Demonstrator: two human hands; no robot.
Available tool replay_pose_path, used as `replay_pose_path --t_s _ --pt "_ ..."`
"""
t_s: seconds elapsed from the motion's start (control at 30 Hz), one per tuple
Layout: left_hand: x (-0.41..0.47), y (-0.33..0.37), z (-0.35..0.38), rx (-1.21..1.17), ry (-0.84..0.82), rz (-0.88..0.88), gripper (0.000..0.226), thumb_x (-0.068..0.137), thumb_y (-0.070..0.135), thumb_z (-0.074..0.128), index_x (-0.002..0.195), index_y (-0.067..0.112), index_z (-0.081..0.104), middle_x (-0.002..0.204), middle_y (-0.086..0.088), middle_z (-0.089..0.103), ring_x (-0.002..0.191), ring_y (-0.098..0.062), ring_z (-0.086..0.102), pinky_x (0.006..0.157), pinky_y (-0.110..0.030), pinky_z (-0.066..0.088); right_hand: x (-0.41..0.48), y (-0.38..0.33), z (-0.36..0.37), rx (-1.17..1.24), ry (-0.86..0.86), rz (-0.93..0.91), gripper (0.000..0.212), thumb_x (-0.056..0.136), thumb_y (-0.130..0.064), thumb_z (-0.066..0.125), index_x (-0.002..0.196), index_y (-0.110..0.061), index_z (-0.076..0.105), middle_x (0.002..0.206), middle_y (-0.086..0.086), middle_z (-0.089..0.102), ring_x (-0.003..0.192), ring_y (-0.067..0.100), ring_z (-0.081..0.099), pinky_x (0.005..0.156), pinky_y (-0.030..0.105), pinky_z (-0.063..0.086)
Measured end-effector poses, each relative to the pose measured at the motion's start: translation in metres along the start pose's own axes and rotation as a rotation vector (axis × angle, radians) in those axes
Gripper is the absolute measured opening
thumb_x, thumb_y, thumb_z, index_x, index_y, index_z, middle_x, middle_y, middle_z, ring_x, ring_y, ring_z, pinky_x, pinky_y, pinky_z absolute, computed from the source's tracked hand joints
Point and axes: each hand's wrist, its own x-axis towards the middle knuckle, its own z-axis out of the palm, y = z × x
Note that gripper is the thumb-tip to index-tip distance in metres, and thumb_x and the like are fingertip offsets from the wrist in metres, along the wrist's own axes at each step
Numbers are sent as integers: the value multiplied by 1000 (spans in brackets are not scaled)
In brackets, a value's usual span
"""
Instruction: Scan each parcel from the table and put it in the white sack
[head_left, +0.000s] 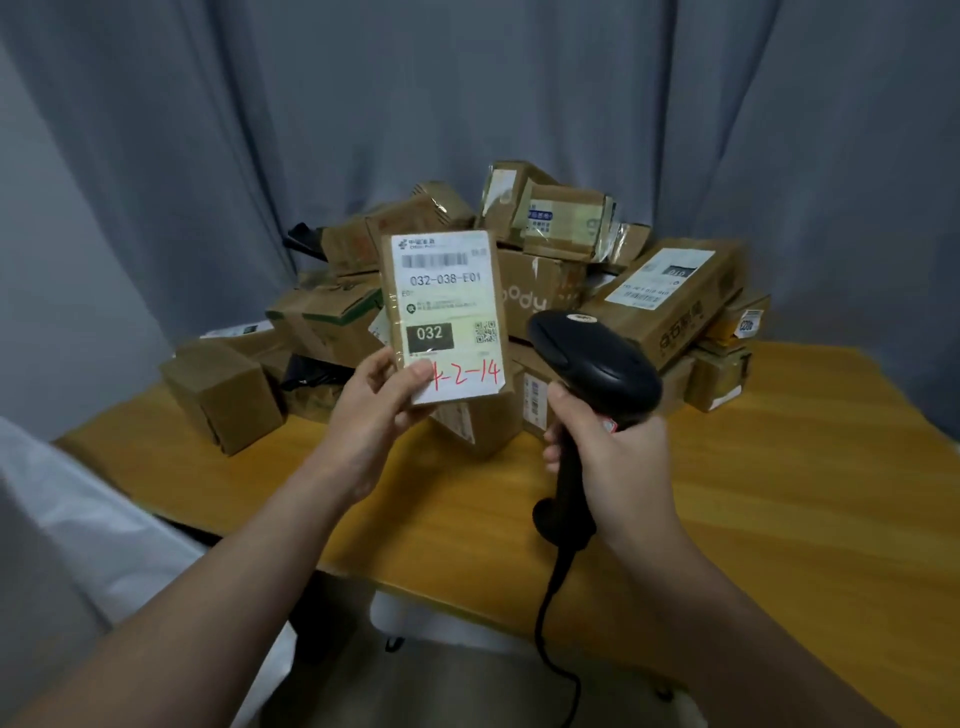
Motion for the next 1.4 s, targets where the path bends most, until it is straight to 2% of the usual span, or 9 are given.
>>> replay_pose_path --t_s 0.2,0.33,0.43,0.53,0.6,0.73,0.83,1.0,1.4 --pt "-19 14 -46 387 -166 -54 88 67 40 82 141 20 39 124 -1 63 104 -16 67 89 -34 54 -15 -5 -7 -32 4 24 8 86 -16 70 87 -8 67 72 9 63 63 15 63 54 23 54" --pt "-36 -23 -50 262 10 -179 87 57 42 80 131 14 44 121 -4 63 104 -21 66 94 -42 52 -36 15 -2 -175 -61 69 8 85 -13 70 89 -7 68 74 22 61 55 13 63 52 21 53" --pt "-52 -61 -48 259 96 -238 73 65 35 86 121 16 41 119 -2 61 102 -18 63 87 -34 53 -57 31 3 -223 -102 98 11 83 -19 73 77 -12 68 60 10 63 52 18 62 53 30 54" --pt "-66 -84 -49 313 117 -224 74 72 27 81 129 14 35 114 5 58 95 -5 58 75 -18 47 -75 46 8 -268 -137 159 17 82 -25 74 70 -14 68 51 5 60 47 18 59 49 29 51" --pt "-67 -92 -54 333 120 -204 92 67 30 84 138 9 30 125 -1 56 104 -11 57 85 -22 47 -84 56 10 -294 -136 195 21 83 -26 73 71 -10 67 49 3 58 45 18 57 46 27 48" --pt "-70 -89 -60 448 79 -189 113 50 48 87 139 11 28 134 -5 52 118 -17 54 105 -39 43 -98 64 14 -264 -88 221 19 84 -24 72 80 -7 66 52 4 59 45 16 58 47 27 48" --pt "-69 -87 -63 484 73 -181 101 63 34 87 139 9 26 135 -4 51 118 -16 53 105 -37 43 -97 57 19 -252 -92 165 18 84 -25 72 75 -11 66 50 3 59 44 15 58 46 26 48" --pt "-64 -89 -66 518 83 -184 99 67 33 85 141 9 24 138 -6 50 123 -19 51 106 -40 42 -92 46 22 -285 -143 85 20 85 -25 71 69 -13 65 50 2 58 45 17 59 48 28 49" --pt "-59 -92 -65 510 128 -170 102 65 37 85 143 10 23 142 -7 45 128 -21 46 109 -41 40 -96 51 19 -298 -141 147 20 85 -28 70 88 -9 66 57 5 60 46 13 59 47 25 49"
